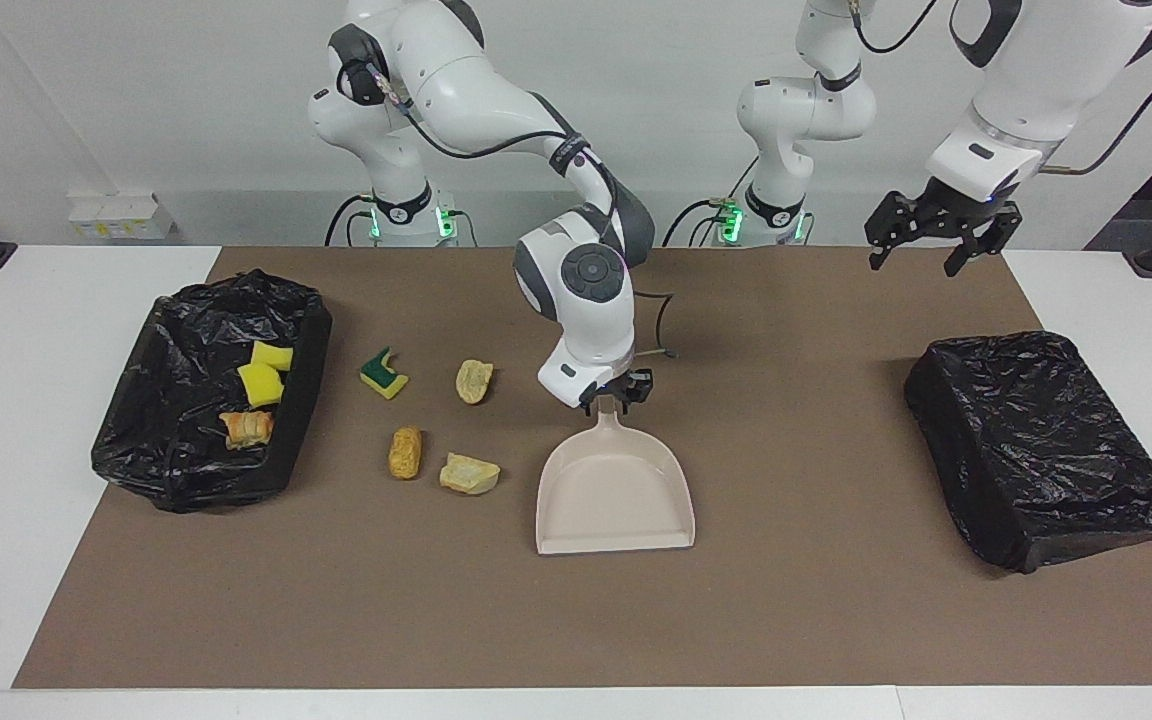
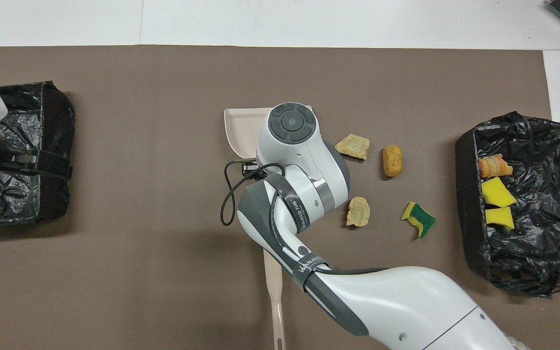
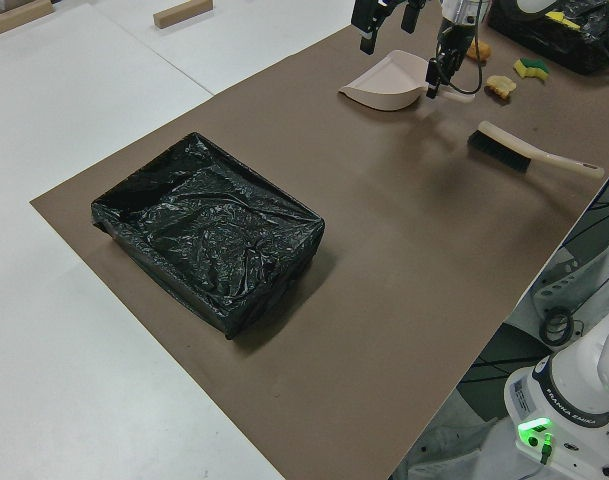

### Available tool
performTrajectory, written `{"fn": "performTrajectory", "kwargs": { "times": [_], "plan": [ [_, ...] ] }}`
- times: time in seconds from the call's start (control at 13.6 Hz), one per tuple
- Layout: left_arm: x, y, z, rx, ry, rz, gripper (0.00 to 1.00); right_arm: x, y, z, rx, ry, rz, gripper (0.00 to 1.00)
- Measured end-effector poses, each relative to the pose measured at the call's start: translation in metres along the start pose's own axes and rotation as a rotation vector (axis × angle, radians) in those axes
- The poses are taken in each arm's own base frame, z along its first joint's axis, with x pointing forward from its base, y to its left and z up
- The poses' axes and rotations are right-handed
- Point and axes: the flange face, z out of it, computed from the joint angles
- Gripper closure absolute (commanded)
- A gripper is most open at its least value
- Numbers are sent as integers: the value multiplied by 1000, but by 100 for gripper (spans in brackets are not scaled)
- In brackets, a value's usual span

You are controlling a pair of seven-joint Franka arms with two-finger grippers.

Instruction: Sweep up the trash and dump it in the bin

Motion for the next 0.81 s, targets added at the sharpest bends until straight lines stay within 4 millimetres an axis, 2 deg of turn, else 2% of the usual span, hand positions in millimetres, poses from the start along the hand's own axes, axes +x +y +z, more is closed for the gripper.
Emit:
{"fn": "performTrajectory", "kwargs": {
  "times": [0.15, 0.29, 0.44, 0.51, 0.59, 0.66, 0.81],
  "plan": [
    [4, 11, 16, 0, 2, 20, 0, -1, 1, -29, 10, 17, 0, 0],
    [8, 22, 34, 1, 6, 39, 0, -11, 14, -73, 4, 6, 8, 0],
    [11, 41, 53, -3, 22, 66, 0, -40, 22, -119, -6, -20, -1, 0],
    [12, 55, 63, -8, 26, 74, 0, -65, 21, -130, 1, -51, -12, 0],
    [13, 71, 71, -12, 32, 82, 0, -93, 16, -130, 17, -92, -17, 0],
    [14, 89, 80, -17, 41, 90, 0, -123, 9, -122, 24, -135, -12, 0],
    [20, 128, 99, -41, 67, 80, 0, -185, 1, -91, 40, -194, 2, 0]
  ]
}}
